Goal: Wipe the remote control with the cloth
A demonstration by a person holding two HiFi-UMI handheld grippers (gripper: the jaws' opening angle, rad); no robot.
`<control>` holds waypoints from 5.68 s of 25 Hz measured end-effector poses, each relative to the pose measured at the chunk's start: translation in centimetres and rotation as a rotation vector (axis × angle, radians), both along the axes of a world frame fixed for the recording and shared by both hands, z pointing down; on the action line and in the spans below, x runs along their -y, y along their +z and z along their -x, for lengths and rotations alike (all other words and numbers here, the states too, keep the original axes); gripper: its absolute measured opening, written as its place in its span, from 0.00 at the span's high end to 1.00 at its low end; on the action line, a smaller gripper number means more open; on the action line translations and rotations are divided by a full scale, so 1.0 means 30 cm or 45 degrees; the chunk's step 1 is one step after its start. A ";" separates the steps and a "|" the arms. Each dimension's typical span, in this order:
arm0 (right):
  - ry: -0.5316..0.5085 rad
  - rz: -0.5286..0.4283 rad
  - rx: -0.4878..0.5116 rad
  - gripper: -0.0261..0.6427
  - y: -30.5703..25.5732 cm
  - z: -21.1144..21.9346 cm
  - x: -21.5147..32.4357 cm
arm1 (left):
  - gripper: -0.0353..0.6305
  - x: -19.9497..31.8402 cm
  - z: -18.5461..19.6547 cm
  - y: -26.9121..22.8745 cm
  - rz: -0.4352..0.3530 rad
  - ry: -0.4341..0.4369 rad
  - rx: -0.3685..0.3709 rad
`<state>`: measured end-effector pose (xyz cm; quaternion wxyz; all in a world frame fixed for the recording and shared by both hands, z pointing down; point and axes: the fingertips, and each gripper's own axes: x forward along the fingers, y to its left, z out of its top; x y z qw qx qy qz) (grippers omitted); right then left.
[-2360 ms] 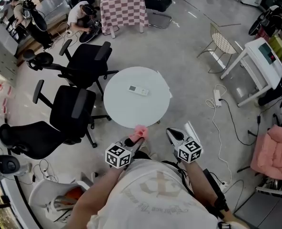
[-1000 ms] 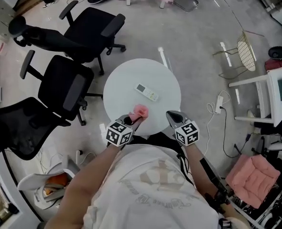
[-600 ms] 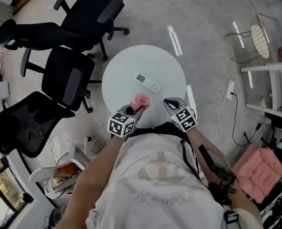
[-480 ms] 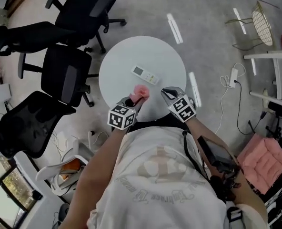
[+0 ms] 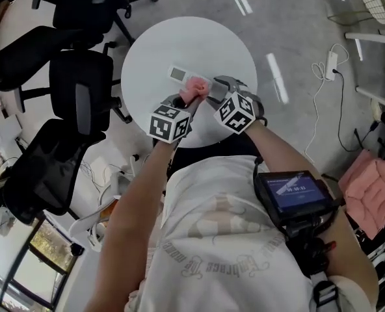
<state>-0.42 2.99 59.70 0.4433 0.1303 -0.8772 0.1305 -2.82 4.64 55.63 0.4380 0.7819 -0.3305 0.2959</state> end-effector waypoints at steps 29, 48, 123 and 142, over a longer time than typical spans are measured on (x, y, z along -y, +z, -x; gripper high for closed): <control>-0.129 -0.063 -0.032 0.61 0.097 0.040 0.010 | 0.88 0.131 0.043 0.159 0.299 0.011 0.071; -0.143 -0.025 -0.040 0.61 0.108 0.005 0.011 | 0.88 0.241 0.350 0.201 0.268 -0.331 0.119; -0.301 0.037 -0.556 0.58 0.186 -0.133 0.184 | 0.89 -0.139 0.126 0.067 0.083 -0.705 -0.190; 0.275 0.927 0.671 0.59 -0.225 -0.090 0.025 | 0.89 -0.121 0.034 -0.087 0.138 -0.825 -0.708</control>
